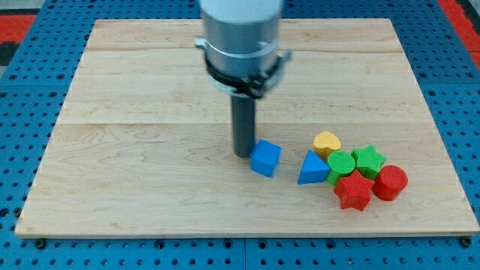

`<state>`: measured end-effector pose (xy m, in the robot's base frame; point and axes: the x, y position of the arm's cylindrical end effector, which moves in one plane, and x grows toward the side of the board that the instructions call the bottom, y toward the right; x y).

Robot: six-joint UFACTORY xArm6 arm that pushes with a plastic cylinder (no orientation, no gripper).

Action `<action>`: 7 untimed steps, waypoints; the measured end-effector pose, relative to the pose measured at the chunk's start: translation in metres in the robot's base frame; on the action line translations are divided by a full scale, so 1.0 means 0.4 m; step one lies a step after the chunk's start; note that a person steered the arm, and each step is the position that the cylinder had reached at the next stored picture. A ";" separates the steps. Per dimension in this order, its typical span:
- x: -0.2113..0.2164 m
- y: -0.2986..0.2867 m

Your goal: Move the yellow hexagon to the top of the blue cube

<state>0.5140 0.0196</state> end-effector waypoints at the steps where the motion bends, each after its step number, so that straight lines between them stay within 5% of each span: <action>1: 0.063 0.106; 2: 0.065 -0.003; 3: 0.010 -0.263; 4: -0.111 -0.315; 6: -0.179 -0.309; 7: -0.196 -0.183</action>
<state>0.4358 -0.0537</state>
